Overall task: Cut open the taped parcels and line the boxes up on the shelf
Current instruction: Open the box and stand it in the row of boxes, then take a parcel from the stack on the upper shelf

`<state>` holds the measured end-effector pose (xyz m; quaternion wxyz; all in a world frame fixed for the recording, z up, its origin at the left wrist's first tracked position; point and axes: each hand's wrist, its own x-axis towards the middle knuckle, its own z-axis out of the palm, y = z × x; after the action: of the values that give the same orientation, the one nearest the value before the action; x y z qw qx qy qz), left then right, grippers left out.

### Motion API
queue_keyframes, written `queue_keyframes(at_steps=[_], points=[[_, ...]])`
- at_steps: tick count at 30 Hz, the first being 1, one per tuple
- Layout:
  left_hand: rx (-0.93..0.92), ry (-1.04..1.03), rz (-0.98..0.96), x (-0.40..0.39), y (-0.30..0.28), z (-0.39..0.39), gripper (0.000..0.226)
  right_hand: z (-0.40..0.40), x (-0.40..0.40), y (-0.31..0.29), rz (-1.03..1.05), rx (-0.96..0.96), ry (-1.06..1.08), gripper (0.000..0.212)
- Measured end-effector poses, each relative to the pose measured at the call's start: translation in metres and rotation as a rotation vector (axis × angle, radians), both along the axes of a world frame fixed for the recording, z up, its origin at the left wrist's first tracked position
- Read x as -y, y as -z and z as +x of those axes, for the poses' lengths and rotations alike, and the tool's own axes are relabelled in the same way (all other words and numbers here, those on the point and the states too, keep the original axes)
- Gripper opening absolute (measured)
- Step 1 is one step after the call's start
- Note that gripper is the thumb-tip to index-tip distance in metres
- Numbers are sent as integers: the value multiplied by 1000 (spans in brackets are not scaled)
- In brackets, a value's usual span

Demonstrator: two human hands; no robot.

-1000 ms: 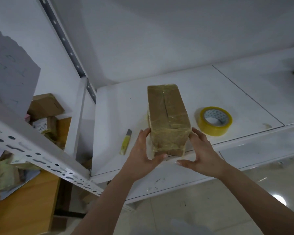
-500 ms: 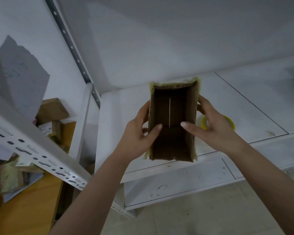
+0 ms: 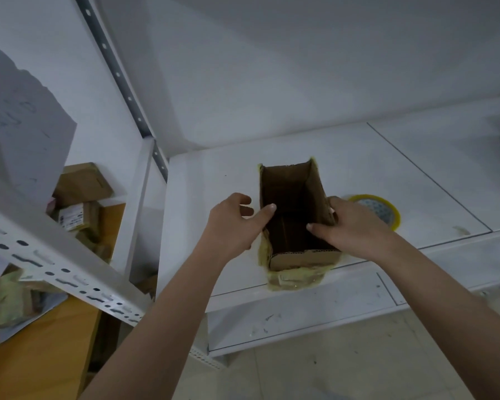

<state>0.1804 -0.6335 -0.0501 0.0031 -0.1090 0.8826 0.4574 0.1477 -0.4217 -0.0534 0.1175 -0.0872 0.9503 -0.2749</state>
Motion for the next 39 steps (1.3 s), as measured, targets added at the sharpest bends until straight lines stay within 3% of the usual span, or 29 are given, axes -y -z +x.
queue_keyframes(at_steps=[3,5,8,11,16,20,25,30,39], points=[[113,135,-251,3,-5,10,56,1,1,-3,103,-10,-23,50],[164,182,-228,3,-7,11,41,1,5,-6,146,13,-81,44],[97,126,-208,7,-11,5,26,-6,15,-13,124,21,-101,31],[-50,9,-257,22,-15,-9,16,-28,34,-18,67,-100,-39,24],[-220,-135,-332,58,-25,-45,20,-78,89,-25,-61,-310,8,24],[-301,-235,-324,86,-32,-80,20,-118,130,-31,-137,-348,-25,27],[-244,-337,-363,113,-22,-110,25,-151,165,-27,-126,-326,-22,29],[-147,-241,-463,123,4,-121,26,-156,177,-1,-109,-253,-95,24],[-171,-281,-408,135,7,-151,23,-177,194,7,-124,-331,-75,21]])
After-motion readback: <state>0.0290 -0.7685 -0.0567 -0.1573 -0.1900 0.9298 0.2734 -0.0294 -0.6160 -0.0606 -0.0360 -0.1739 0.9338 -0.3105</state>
